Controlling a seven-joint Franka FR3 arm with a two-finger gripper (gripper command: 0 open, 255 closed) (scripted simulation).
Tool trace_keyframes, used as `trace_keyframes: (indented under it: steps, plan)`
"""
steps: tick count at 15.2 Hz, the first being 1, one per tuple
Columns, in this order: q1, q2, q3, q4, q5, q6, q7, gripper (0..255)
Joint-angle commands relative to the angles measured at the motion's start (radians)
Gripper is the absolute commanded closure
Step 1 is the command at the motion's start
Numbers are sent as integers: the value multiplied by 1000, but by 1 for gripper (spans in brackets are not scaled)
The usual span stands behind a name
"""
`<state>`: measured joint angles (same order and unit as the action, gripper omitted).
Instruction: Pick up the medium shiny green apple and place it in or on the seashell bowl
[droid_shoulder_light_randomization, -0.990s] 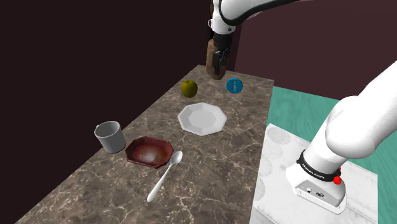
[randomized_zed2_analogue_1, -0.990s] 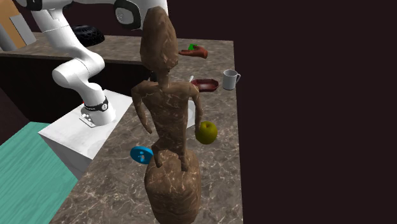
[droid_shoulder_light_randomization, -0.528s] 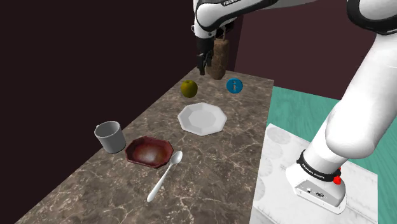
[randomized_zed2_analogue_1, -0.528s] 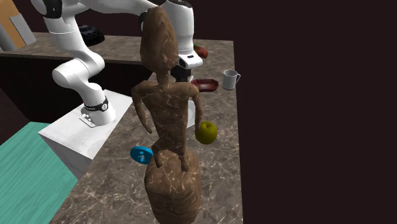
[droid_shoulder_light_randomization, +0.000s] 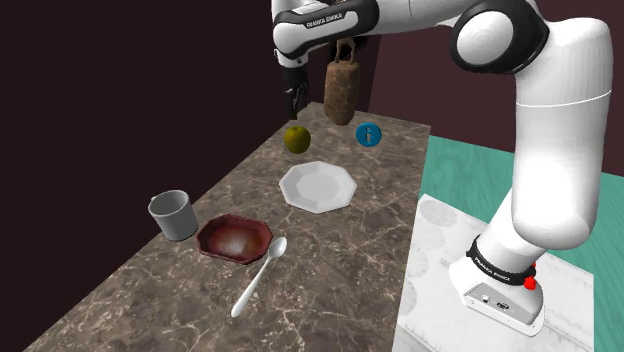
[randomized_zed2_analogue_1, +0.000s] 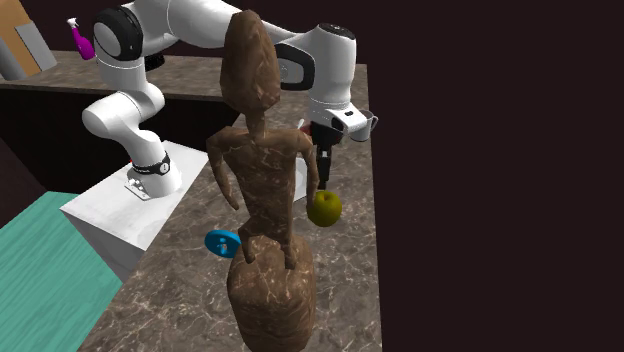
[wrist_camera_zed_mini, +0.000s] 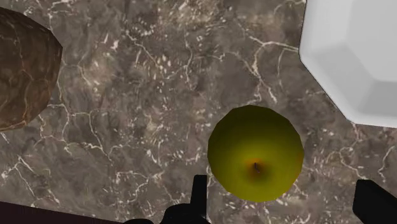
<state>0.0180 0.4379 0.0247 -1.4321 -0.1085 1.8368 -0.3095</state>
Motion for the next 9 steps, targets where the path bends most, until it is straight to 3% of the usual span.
trace_keyframes:
  steps: [1,9]
  plan:
    - [3,38,1,34,-3,1,-2,0]
    - [-2,51,-1,-35,-5,83,1,0]
